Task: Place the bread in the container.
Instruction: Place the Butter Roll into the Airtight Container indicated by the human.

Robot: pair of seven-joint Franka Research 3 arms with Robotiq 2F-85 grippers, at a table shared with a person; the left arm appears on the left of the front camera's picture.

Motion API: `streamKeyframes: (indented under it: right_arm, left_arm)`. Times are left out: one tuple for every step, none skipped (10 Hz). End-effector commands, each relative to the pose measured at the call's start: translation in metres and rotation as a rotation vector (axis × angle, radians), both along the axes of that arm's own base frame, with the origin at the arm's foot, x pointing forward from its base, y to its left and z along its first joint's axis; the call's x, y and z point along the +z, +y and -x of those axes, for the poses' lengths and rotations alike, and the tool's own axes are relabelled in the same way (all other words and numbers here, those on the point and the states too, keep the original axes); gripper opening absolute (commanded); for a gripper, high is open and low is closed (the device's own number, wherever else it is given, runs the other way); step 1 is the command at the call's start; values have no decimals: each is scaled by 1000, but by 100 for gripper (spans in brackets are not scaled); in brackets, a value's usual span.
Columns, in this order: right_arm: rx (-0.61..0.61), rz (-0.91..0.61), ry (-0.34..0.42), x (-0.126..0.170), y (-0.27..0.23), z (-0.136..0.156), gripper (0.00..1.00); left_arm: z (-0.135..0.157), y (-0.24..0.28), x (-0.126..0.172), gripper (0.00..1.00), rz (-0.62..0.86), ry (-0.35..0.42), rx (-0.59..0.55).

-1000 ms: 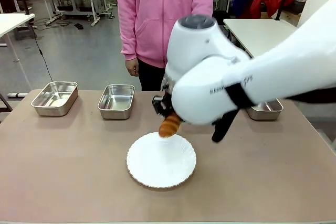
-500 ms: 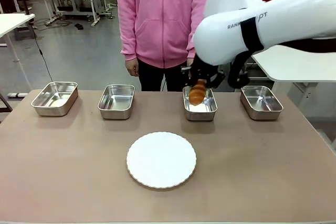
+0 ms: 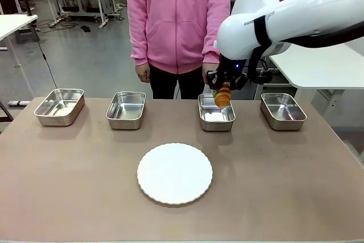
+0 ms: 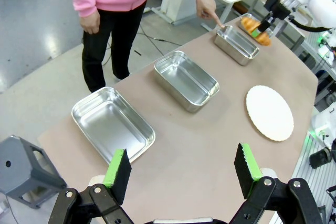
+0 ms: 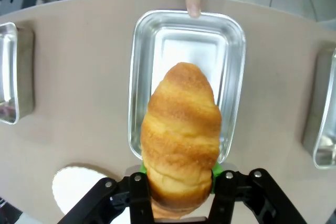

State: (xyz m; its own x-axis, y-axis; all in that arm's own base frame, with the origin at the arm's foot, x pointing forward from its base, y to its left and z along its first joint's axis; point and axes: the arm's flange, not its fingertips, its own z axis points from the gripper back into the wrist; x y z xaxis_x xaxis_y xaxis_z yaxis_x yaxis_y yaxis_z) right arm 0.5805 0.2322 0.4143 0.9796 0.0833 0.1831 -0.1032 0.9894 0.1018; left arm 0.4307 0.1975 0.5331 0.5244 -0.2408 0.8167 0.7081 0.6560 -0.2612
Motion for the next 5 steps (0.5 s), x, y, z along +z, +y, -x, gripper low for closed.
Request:
streamKeyframes:
  right_arm:
    - [67,-30,40,-8,-6,-22,41]
    - [90,-46,41,-18,-9,-19,41]
    - [100,-52,24,-13,-8,-21,41]
    - [101,-51,23,-14,-8,-22,41]
    - [95,-60,22,-15,-7,-21,41]
  left_arm:
    - [2,1,1,100,1,-12,-11]
    - [2,1,1,100,1,-12,-11]
    - [2,1,1,100,1,-12,-11]
    - [2,1,1,100,1,-12,-11]
    - [2,1,1,100,1,-12,-11]
